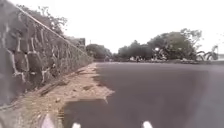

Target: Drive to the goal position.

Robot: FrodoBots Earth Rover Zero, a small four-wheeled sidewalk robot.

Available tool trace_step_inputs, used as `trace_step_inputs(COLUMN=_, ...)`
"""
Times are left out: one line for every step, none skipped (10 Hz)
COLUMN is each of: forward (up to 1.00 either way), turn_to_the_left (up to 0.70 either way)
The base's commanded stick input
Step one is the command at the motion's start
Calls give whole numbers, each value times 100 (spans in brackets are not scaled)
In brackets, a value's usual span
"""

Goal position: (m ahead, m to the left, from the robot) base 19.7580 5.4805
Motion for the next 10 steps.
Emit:
trace_step_inputs(forward=85, turn_to_the_left=-22)
trace_step_inputs(forward=85, turn_to_the_left=-22)
trace_step_inputs(forward=85, turn_to_the_left=-22)
trace_step_inputs(forward=85, turn_to_the_left=-4)
trace_step_inputs(forward=85, turn_to_the_left=-2)
trace_step_inputs(forward=85, turn_to_the_left=0)
trace_step_inputs(forward=85, turn_to_the_left=0)
trace_step_inputs(forward=85, turn_to_the_left=0)
trace_step_inputs(forward=85, turn_to_the_left=0)
trace_step_inputs(forward=85, turn_to_the_left=0)
